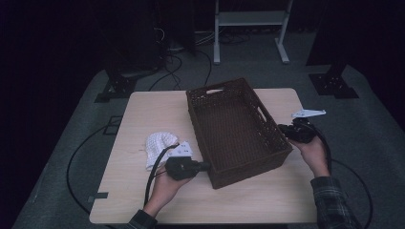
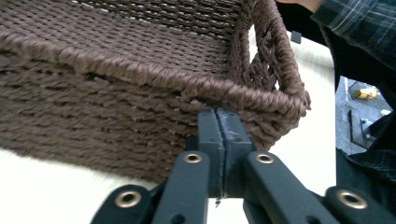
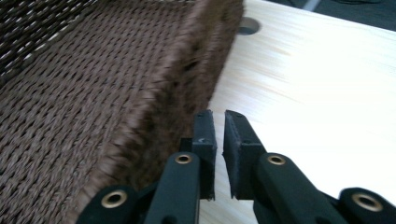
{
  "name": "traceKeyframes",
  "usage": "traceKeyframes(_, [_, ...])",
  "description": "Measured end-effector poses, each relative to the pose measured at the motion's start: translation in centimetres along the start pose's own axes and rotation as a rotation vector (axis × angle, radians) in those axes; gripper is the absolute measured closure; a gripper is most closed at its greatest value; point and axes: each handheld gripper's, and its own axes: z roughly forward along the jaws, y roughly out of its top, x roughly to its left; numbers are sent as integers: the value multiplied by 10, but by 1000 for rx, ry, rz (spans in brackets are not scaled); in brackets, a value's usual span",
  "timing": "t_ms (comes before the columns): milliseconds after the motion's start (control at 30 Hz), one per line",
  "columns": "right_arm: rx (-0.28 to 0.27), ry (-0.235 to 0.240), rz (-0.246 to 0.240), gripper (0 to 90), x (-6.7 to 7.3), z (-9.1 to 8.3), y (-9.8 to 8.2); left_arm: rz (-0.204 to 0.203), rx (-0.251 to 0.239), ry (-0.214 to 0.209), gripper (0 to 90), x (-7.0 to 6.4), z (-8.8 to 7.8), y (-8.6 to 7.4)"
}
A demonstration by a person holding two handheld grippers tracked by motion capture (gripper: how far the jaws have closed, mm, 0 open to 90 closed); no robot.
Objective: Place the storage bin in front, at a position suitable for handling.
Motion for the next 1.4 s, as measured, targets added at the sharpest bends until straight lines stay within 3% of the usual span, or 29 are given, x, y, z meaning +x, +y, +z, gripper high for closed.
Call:
traceKeyframes(133, [-31,-34,49,730,-5,-14,1,-5,17,36,746,0,-5,-8])
traceKeyframes(267, [-47,-63,78,651,-7,-27,2,-7,47,82,572,1,-11,-17])
traceKeyframes(567, [-64,-47,98,524,6,-53,8,12,118,163,274,-2,-18,-41])
traceKeyframes(600, [-61,-44,98,517,9,-55,10,13,138,192,244,-3,-19,-50])
traceKeyframes(800, [-69,-17,77,495,24,-65,19,-19,174,237,167,-1,-27,-72])
traceKeyframes(933, [-70,-9,75,468,32,-66,22,-17,191,259,104,1,-31,-81])
traceKeyframes(1067, [-59,34,46,460,49,-65,30,-27,223,281,31,5,-37,-91])
traceKeyframes(1167, [-56,45,28,459,58,-64,34,-30,226,286,24,5,-38,-96])
traceKeyframes(1233, [-52,59,-6,447,73,-61,41,-31,248,295,11,7,-40,-101])
traceKeyframes(1400, [-26,99,-46,405,96,-50,52,-48,241,306,0,12,-42,-107])
